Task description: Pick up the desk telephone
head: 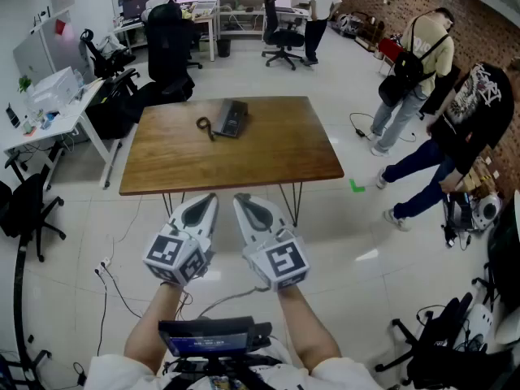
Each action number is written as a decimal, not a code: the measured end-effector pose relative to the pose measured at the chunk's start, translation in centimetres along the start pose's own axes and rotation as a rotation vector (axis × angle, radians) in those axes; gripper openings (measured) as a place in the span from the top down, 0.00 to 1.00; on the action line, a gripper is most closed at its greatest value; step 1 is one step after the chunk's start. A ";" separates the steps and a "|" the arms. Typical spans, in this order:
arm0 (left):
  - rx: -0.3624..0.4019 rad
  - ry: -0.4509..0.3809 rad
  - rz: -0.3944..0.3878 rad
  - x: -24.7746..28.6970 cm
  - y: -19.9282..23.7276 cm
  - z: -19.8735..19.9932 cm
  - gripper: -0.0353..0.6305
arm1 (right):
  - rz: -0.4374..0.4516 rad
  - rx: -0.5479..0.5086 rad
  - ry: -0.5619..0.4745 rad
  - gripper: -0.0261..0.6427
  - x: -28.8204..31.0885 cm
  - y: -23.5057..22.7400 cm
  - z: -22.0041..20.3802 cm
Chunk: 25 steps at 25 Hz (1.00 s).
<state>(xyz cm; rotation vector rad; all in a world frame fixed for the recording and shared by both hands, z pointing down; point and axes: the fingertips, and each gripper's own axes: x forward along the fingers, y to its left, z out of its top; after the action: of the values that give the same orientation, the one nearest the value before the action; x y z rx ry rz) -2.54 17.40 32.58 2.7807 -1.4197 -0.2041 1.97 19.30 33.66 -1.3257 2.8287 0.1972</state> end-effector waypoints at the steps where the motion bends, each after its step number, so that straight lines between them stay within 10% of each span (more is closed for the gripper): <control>1: -0.002 0.005 -0.001 0.2 -0.3 0.0 0.96 | -0.006 0.014 -0.007 0.95 -0.1 -0.3 0.0; 25: -0.074 0.015 -0.021 8.7 6.3 -3.7 0.96 | -0.008 -0.006 0.039 0.95 7.8 -6.7 -4.3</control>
<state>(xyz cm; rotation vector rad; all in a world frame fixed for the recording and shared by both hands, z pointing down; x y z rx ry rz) -2.15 6.49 35.71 2.7328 -1.3520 -0.2304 2.25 8.59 36.72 -1.3565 2.8569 0.1818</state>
